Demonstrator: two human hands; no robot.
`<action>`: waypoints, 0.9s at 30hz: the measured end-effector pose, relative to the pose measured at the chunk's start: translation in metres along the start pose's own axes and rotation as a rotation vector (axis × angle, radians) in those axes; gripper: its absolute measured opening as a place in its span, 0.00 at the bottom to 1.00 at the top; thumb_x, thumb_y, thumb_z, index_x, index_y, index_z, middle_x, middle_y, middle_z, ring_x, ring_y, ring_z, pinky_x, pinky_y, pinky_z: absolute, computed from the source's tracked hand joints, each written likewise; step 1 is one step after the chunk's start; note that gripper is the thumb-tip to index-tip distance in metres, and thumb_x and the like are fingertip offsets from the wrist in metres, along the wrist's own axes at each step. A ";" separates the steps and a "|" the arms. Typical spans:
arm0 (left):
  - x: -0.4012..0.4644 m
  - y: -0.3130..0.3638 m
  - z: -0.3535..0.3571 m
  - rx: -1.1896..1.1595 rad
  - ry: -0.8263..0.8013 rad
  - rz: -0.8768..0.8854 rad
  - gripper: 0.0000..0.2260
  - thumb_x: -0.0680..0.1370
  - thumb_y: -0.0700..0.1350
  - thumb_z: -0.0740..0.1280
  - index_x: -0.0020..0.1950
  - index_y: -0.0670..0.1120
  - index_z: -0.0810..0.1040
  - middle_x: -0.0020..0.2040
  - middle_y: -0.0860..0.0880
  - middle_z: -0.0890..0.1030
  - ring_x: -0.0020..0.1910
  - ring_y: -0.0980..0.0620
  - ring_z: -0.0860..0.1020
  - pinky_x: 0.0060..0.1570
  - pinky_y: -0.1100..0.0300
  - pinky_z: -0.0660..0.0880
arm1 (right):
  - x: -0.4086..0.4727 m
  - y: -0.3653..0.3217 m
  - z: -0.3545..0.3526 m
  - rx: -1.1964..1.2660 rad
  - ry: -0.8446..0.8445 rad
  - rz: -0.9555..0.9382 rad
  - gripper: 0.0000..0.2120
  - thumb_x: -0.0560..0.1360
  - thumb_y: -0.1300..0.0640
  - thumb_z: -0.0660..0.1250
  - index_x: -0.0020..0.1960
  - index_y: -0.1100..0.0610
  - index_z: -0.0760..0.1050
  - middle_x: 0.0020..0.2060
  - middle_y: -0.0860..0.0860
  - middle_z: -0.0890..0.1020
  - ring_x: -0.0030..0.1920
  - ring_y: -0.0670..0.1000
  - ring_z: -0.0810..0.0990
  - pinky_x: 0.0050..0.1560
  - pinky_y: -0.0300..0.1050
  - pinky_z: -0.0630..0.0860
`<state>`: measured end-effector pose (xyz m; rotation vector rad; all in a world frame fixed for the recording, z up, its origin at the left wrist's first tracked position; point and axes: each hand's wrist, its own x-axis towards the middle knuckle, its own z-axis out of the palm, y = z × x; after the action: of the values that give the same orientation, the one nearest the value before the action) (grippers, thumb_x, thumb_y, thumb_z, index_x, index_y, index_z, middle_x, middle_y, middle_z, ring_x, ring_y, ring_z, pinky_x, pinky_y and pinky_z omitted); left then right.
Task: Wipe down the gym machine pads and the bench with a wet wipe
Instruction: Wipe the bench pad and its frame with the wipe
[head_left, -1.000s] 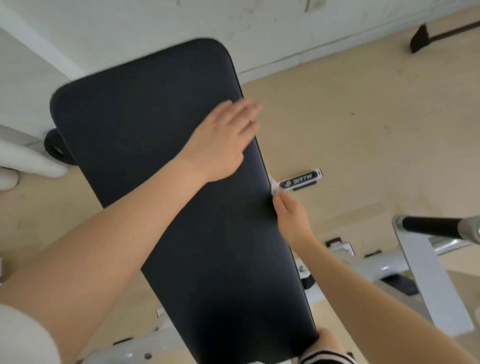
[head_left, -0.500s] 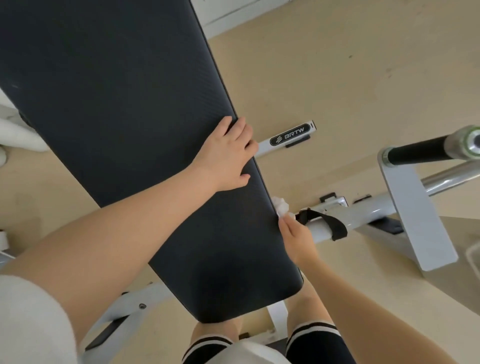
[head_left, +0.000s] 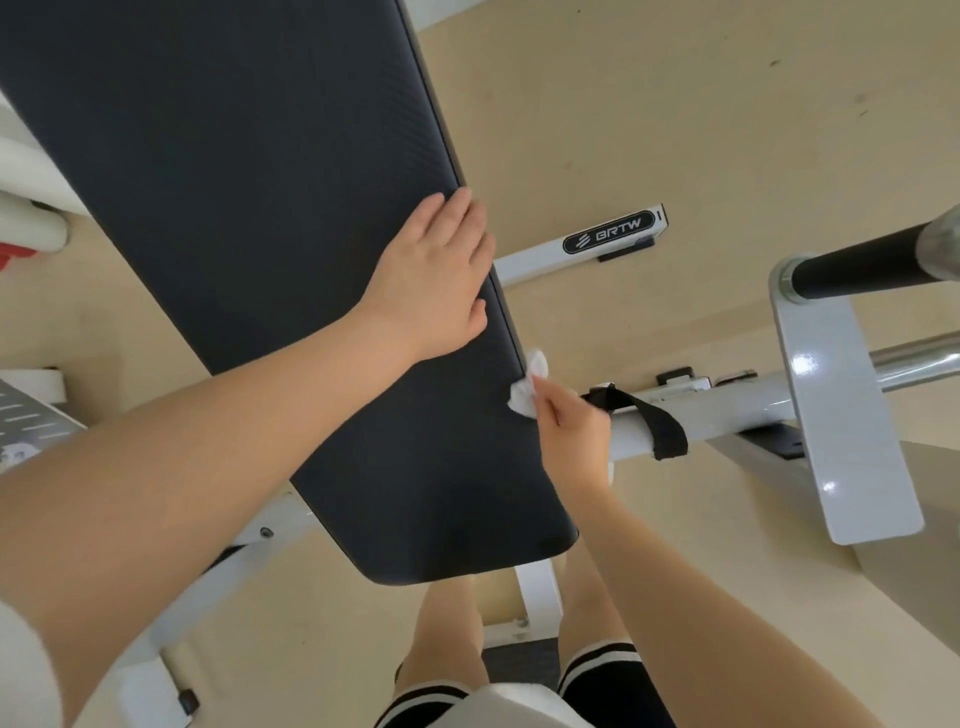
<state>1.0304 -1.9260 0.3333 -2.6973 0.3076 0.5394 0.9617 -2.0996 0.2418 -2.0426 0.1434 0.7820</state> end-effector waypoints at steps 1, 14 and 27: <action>-0.005 0.008 0.003 0.069 0.008 0.045 0.27 0.74 0.54 0.58 0.69 0.40 0.69 0.70 0.41 0.69 0.72 0.42 0.62 0.72 0.49 0.54 | -0.009 0.015 -0.001 -0.045 -0.024 0.049 0.12 0.80 0.57 0.58 0.55 0.57 0.78 0.29 0.47 0.71 0.30 0.46 0.69 0.33 0.37 0.66; -0.044 0.097 0.036 0.127 -0.077 0.172 0.28 0.75 0.52 0.58 0.72 0.39 0.61 0.72 0.39 0.63 0.73 0.41 0.58 0.72 0.46 0.50 | -0.012 0.017 0.011 0.149 0.104 -0.083 0.12 0.77 0.63 0.60 0.57 0.59 0.78 0.41 0.54 0.82 0.38 0.45 0.75 0.38 0.28 0.68; -0.078 0.142 0.100 -0.020 0.092 0.277 0.25 0.75 0.51 0.60 0.72 0.47 0.63 0.74 0.38 0.58 0.74 0.35 0.52 0.72 0.42 0.48 | -0.076 0.120 0.047 0.275 0.361 0.277 0.13 0.79 0.58 0.58 0.61 0.55 0.76 0.48 0.45 0.77 0.49 0.44 0.74 0.48 0.26 0.68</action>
<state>0.8877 -2.0041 0.2345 -2.7200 0.7114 0.4967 0.8331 -2.1455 0.1812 -1.9015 0.7118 0.5150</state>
